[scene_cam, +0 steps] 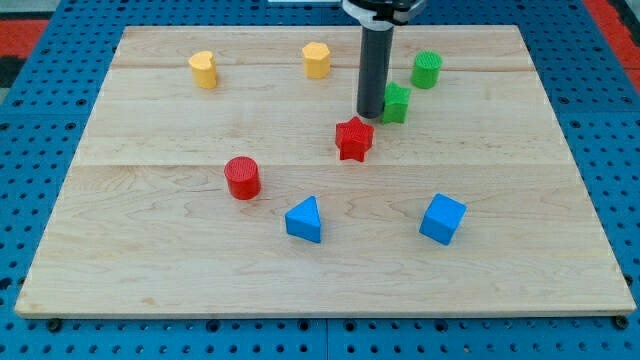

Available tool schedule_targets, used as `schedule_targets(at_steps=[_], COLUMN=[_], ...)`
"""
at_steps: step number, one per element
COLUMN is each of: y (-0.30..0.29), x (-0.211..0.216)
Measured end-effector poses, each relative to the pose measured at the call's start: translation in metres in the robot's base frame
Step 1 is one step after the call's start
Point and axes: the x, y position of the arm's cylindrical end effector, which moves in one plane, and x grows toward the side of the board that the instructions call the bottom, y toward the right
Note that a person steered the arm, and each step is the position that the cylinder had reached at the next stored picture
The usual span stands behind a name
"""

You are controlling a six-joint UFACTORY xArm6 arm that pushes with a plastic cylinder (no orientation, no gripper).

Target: Place the green star in between red star and green circle

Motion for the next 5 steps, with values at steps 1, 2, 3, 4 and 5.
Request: schedule_targets(at_steps=[1,2,3,4,5], y=[0.012,0.006,0.005,0.004,-0.038], x=[0.0,0.0,-0.001,-0.019,-0.019])
